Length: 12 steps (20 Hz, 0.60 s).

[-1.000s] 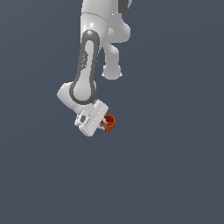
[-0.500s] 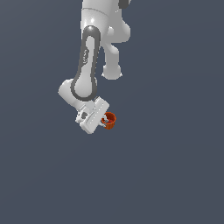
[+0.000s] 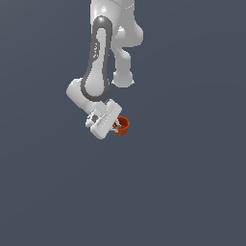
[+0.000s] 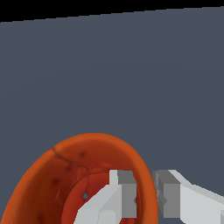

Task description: Pick up the object and move it to a goal position.

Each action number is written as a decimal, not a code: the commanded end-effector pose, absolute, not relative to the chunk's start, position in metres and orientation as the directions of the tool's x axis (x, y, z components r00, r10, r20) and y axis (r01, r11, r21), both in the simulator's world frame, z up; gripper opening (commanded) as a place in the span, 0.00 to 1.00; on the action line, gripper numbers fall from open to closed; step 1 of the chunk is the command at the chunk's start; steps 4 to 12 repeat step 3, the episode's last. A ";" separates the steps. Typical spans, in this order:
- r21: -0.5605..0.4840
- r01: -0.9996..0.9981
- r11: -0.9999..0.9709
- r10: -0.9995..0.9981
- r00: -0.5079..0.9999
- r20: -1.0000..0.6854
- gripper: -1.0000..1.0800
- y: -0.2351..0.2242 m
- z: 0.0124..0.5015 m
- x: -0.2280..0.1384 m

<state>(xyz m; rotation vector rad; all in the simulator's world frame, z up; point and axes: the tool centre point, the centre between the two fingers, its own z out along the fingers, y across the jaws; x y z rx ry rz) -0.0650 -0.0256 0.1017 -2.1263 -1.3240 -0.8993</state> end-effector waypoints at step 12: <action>-0.050 0.906 -0.421 0.593 0.317 0.740 0.00 -0.024 0.106 -0.068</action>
